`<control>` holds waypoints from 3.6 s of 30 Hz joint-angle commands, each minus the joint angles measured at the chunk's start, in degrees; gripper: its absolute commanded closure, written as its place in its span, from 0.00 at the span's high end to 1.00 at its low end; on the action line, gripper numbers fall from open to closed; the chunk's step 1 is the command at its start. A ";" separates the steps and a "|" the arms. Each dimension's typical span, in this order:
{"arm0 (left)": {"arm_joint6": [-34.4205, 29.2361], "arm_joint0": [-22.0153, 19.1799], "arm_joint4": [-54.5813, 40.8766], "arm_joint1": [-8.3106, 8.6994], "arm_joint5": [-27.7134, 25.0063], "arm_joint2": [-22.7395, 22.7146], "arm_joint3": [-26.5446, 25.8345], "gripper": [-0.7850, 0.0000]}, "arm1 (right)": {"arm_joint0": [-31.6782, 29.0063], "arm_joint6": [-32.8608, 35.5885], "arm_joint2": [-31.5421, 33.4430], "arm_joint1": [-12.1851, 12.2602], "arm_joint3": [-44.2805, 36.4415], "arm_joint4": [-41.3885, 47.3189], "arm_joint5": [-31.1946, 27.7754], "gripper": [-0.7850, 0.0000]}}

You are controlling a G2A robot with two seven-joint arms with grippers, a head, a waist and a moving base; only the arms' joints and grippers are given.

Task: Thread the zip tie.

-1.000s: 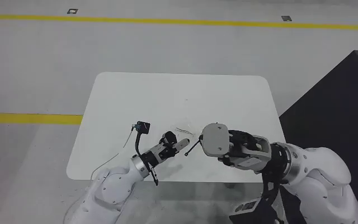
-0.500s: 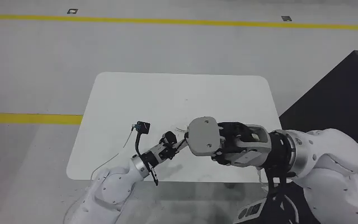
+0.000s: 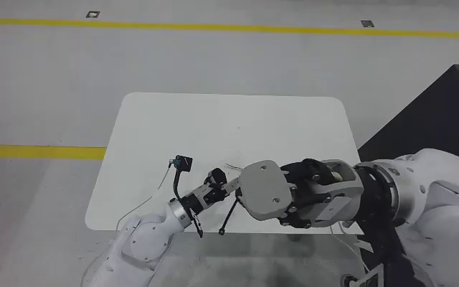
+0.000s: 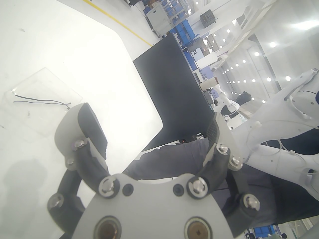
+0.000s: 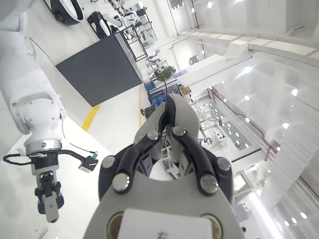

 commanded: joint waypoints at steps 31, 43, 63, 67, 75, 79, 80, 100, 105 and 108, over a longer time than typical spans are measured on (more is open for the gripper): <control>0.00 0.00 0.00 0.00 0.00 0.00 0.00 1.00 | -1.25 -7.59 2.92 0.06 -1.21 -3.53 6.82 0.00; 0.00 0.00 0.00 0.00 0.00 0.00 0.00 1.00 | 2.10 2.17 -4.73 -0.38 1.09 11.41 -1.94 0.00; 0.00 0.00 0.00 0.00 0.00 0.00 0.00 1.00 | 2.31 6.01 -6.00 -1.48 -1.21 16.71 5.92 0.00; 0.00 0.00 0.00 0.00 0.00 0.00 0.00 1.00 | 0.63 4.38 -5.71 -1.54 -1.21 15.78 6.32 0.00; 0.00 0.00 0.00 0.00 0.00 0.00 0.00 1.00 | 0.74 3.64 -5.37 -1.69 -1.21 14.30 5.12 0.00; 0.00 0.00 0.00 0.00 0.00 0.00 0.00 1.00 | 2.46 1.79 -3.08 -1.69 -1.21 7.47 6.59 0.00; 0.00 0.00 0.00 0.00 0.00 0.00 0.00 1.00 | 2.42 1.38 -2.67 -1.66 -1.21 6.18 6.81 0.00; 0.00 0.00 0.00 0.00 0.00 0.00 0.00 1.00 | 2.29 3.53 -3.21 -1.18 1.05 8.65 -4.03 0.00; 0.00 0.00 0.00 0.00 0.00 0.00 0.00 1.00 | 2.88 3.46 -3.29 -1.21 1.04 9.37 -4.27 0.00; 0.00 0.00 0.00 0.00 0.00 0.00 0.00 1.00 | 3.01 4.87 -2.63 -1.22 0.49 8.12 -2.54 0.00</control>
